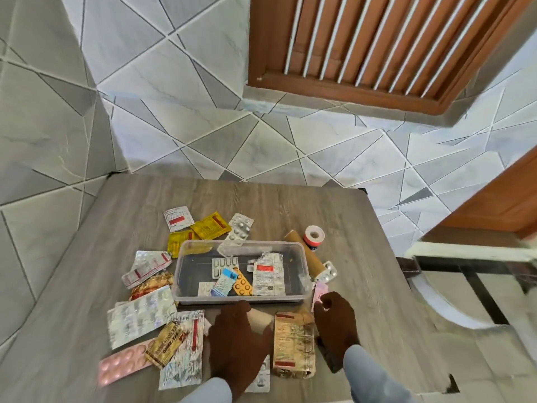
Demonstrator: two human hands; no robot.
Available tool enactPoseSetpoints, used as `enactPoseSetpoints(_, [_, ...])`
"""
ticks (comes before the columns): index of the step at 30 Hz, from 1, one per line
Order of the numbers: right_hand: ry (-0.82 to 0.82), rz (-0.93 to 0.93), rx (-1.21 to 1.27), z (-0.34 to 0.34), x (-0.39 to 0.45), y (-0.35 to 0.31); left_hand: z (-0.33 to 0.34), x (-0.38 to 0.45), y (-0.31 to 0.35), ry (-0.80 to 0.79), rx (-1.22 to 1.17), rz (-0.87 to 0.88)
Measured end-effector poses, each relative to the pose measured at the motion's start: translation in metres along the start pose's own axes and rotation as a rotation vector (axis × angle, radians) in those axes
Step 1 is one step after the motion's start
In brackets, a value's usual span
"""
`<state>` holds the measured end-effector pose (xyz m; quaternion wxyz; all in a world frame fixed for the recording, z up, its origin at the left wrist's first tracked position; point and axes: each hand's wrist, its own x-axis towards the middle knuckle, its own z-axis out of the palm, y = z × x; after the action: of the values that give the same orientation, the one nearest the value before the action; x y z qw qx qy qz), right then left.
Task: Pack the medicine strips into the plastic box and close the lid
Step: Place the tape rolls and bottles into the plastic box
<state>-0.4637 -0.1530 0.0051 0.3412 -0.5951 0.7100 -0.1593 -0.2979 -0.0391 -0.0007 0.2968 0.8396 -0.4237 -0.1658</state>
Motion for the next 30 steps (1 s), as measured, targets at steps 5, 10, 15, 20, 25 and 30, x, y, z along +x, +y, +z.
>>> enactPoseSetpoints(5, [0.016,-0.121,0.005,-0.01,0.038,0.004,0.016,-0.015,0.034,-0.022,-0.071,0.18])
enactPoseSetpoints(10, [-0.043,-0.242,0.024,-0.025,0.076,-0.001,0.046,-0.018,0.086,0.079,-0.159,0.309])
enactPoseSetpoints(15, [-0.253,-0.287,-0.214,-0.027,0.116,-0.013,0.064,0.011,0.133,0.12,-0.185,0.24])
enactPoseSetpoints(20, [-0.346,-0.306,-0.315,-0.02,0.13,-0.02,0.058,0.021,0.137,0.177,-0.114,0.229])
enactPoseSetpoints(25, [-0.288,-0.311,-0.251,-0.029,0.129,-0.015,0.035,0.025,0.118,0.221,-0.072,0.178])
enactPoseSetpoints(30, [-0.236,-0.279,-0.128,-0.058,0.11,-0.013,-0.002,0.034,0.077,0.336,0.009,0.086])
